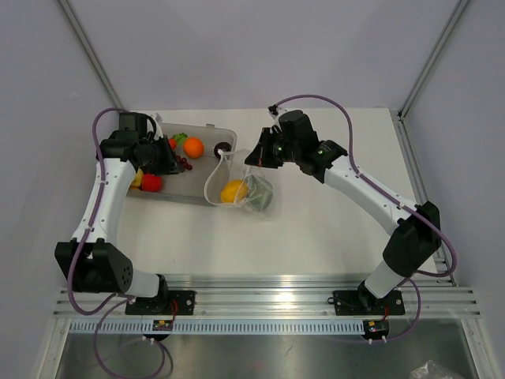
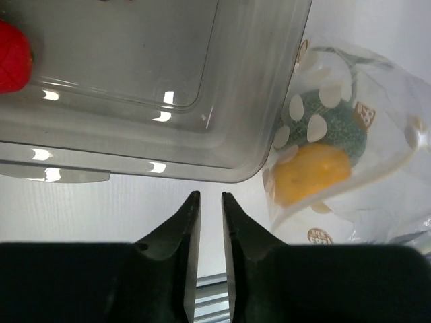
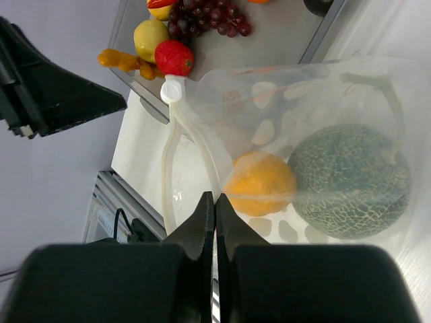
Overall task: Place the food in the zip-top bag and seal the zipper
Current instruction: Adjust the zipper food storage bag at the center of the board.
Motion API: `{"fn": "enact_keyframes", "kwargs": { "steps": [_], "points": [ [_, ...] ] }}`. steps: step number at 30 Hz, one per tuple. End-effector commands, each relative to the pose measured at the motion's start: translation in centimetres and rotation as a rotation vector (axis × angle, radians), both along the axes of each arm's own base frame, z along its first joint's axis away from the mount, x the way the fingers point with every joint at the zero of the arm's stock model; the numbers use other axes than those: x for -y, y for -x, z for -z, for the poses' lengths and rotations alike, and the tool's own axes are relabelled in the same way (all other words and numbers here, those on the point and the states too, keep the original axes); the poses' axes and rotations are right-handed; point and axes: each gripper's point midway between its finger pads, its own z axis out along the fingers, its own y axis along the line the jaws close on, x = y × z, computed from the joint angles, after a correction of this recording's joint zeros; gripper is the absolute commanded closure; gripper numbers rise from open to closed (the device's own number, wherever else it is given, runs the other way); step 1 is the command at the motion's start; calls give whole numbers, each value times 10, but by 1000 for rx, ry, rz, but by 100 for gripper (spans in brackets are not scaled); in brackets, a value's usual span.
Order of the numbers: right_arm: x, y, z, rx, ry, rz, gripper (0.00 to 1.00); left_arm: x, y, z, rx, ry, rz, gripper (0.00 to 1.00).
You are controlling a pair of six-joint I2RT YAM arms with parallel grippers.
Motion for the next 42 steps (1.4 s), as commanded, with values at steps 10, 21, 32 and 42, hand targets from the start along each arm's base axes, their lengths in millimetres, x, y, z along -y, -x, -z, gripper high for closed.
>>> {"fn": "enact_keyframes", "kwargs": {
  "steps": [10,21,32,42],
  "points": [
    [2,-2,-26,93,8,0,100,56,9,-8,91,141,224,22],
    [5,-4,-24,86,27,14,100,92,60,9,43,227,317,29],
    [6,-55,-13,69,101,50,100,132,-7,-41,155,385,226,100],
    [48,-26,-26,48,-7,112,100,144,-7,-40,103,363,265,100]
  ]
}}
